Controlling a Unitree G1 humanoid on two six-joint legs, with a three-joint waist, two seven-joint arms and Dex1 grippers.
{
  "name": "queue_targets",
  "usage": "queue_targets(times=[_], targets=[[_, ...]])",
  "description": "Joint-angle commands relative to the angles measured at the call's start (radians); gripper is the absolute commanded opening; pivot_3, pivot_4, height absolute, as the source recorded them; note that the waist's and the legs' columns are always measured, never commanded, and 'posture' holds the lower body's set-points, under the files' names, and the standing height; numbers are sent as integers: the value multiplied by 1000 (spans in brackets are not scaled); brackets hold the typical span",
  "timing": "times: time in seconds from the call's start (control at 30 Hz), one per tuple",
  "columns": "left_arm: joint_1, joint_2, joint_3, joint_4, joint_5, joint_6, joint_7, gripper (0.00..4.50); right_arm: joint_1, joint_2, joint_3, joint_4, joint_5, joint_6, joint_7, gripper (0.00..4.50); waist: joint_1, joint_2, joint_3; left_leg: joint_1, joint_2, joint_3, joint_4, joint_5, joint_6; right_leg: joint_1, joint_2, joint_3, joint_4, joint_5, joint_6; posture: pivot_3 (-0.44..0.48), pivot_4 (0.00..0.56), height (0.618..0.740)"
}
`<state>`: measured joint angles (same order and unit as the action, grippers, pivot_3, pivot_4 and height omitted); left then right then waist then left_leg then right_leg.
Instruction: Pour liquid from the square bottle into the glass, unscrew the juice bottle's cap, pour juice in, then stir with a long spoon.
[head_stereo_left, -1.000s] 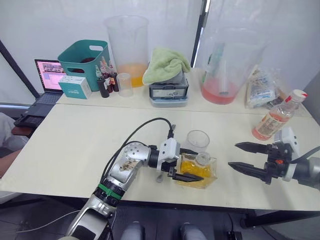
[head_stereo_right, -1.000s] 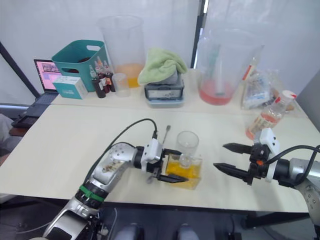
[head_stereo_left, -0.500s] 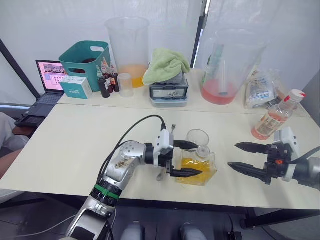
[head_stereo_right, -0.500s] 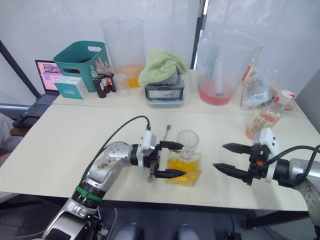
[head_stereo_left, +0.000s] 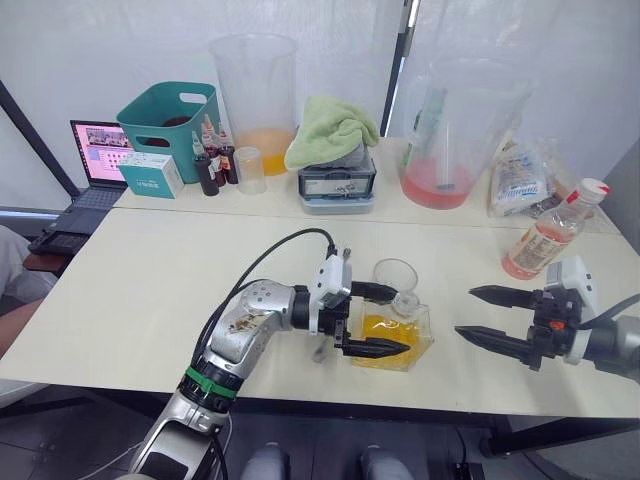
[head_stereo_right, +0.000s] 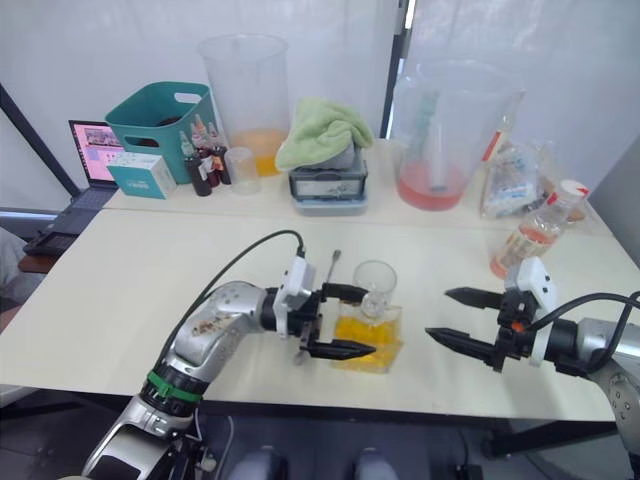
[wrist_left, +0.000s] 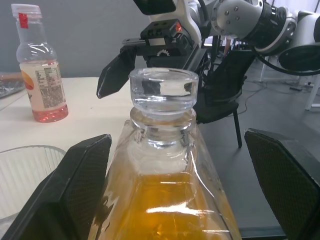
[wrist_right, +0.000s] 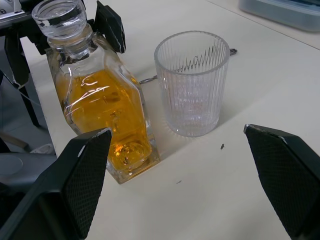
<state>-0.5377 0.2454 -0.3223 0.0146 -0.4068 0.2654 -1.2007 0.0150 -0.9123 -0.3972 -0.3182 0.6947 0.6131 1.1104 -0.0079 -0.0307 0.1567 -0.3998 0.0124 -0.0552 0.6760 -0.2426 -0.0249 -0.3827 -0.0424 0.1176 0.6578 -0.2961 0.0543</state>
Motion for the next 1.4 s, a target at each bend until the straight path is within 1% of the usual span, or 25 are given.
queue_targets(times=[0.03,0.2,0.23,0.27,0.3,0.37,0.4,0.5,0.6,0.7,0.77,0.9,1.1,1.23,1.33,1.4], targets=[[-15,-10,-7,-7,3,-16,-11,4472,-5,-7,-21,-27,26,2,0,4500,0,0,0,0,0,0,0,0,0,0,0,0,0,0,0,0,150,740],[-12,-10,-17,-1,20,-25,-19,4472,-1,-7,-25,-32,28,5,-3,4500,0,0,0,0,0,0,0,0,0,0,0,0,0,0,0,0,150,740],[-12,-13,-15,1,18,-27,-17,4059,-1,-7,-26,-34,29,7,-5,4500,0,0,0,0,0,0,0,0,0,0,0,0,0,0,0,0,150,740],[-13,-16,-13,2,18,-29,-16,3942,-2,-7,-27,-37,31,9,-7,4500,0,0,0,0,0,0,0,0,0,0,0,0,0,0,0,0,150,740],[-13,-18,-12,3,18,-30,-15,3716,-2,-7,-27,-40,33,10,-8,4500,0,0,0,0,0,0,0,0,0,0,0,0,0,0,0,0,150,740],[-13,-19,-12,4,19,-31,-15,3006,-1,-7,-27,-41,35,10,-10,4500,0,0,0,0,0,0,0,0,0,0,0,0,0,0,0,0,150,740],[-14,-20,-13,10,25,-40,-14,2779,-2,-7,-27,-48,40,13,-14,4500,0,0,0,0,0,0,0,0,0,0,0,0,0,0,0,0,150,740],[-15,-20,-18,29,41,-65,-15,2772,-9,-11,-29,-73,63,27,-26,4500,1,0,0,0,0,0,0,0,0,0,0,0,0,0,0,0,150,740],[-16,-21,-16,39,47,-78,-11,2772,-45,-17,-40,-122,134,74,-44,4500,1,0,0,0,0,0,0,0,0,0,0,0,-1,0,0,0,150,740],[-17,-22,-15,43,47,-83,-10,2772,-57,-20,-44,-139,163,97,-57,4500,3,0,0,0,0,0,0,0,0,0,0,0,-1,0,0,0,150,740],[-19,-22,-15,60,52,-90,-10,2772,-115,-20,3,-200,219,141,-98,4500,3,0,0,0,0,0,0,0,0,1,0,0,-1,0,0,0,150,740],[-22,-24,-15,68,52,-89,-8,2772,-188,2,96,-270,234,175,-168,4500,5,0,0,0,0,-1,0,0,0,1,0,0,-1,0,0,0,150,740],[-30,-28,-13,77,52,-88,-8,2772,-213,34,175,-301,220,163,-221,4500,7,0,0,-1,0,0,0,0,0,1,-1,0,-1,0,0,0,150,740],[-33,-27,-12,80,52,-87,-10,2772,-208,36,185,-298,210,152,-224,4500,8,0,0,-1,0,0,1,0,0,1,-1,0,-2,0,0,0,150,740],[-33,-25,-12,80,51,-86,-12,2772,-200,40,179,-293,208,142,-222,3670,8,0,0,0,0,0,0,0,0,1,0,0,-1,0,0,0,150,740],[-34,-24,-12,80,51,-85,-13,2772,-198,46,175,-290,213,135,-224,2965,8,0,0,0,0,0,0,0,0,1,0,0,-1,0,0,0,150,740]])
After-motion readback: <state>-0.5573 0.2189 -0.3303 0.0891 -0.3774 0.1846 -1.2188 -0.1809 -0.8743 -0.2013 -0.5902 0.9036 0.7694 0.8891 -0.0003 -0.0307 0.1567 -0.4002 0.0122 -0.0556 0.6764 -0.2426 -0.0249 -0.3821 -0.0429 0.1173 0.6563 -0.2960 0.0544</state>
